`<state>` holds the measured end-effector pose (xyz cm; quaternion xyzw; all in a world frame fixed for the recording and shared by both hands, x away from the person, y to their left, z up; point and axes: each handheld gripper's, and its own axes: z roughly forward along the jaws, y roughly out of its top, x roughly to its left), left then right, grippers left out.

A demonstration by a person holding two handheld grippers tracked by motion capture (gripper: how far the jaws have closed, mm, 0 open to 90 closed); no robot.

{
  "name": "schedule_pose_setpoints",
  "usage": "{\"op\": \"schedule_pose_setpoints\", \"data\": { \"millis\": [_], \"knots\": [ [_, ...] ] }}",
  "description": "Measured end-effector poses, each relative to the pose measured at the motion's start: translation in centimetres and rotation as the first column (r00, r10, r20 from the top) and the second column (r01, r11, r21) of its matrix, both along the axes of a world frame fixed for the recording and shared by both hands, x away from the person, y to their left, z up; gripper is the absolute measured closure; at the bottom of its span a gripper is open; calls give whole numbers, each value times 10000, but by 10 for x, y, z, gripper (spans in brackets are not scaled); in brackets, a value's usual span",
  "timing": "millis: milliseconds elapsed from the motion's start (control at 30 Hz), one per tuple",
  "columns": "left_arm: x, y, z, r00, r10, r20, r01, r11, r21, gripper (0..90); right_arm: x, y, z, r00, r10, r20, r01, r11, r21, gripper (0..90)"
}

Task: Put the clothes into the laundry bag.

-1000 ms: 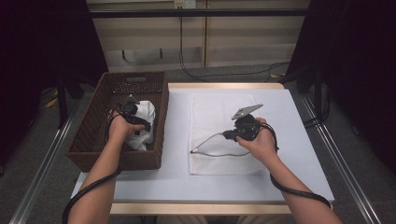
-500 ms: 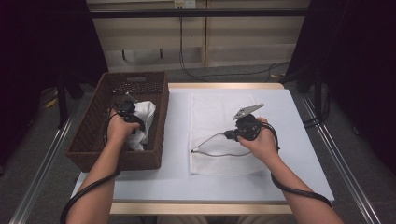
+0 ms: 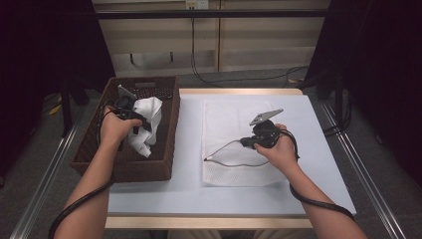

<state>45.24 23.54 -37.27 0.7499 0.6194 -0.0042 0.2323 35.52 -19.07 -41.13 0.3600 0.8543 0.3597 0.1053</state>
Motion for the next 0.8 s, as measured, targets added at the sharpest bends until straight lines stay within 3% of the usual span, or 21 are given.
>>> {"op": "schedule_pose_setpoints", "data": {
  "millis": [100,200,233,300,600,800],
  "knots": [
    [-3,1,11,9999,96,-78,-104,9938,-1110,620,0,0,1,10000,-16,96,16,10000,1,900],
    [-4,2,22,9995,-282,117,289,9974,-662,620,-1,0,2,10000,-18,27,18,10000,34,900],
    [-6,-1,25,9998,-28,189,40,9978,-657,620,-1,0,2,10000,6,40,-6,10000,49,900],
    [-7,0,31,9989,-386,262,398,9981,-477,621,-1,1,3,10000,-17,67,16,10000,25,900],
    [-14,-9,51,9978,-605,256,620,9961,-633,623,-1,-2,5,9999,-88,102,88,10000,27,900],
    [-21,-22,60,9931,-1090,425,1125,9895,-905,623,-1,-2,9,9998,-159,149,160,9999,-54,900]
  ]
}}
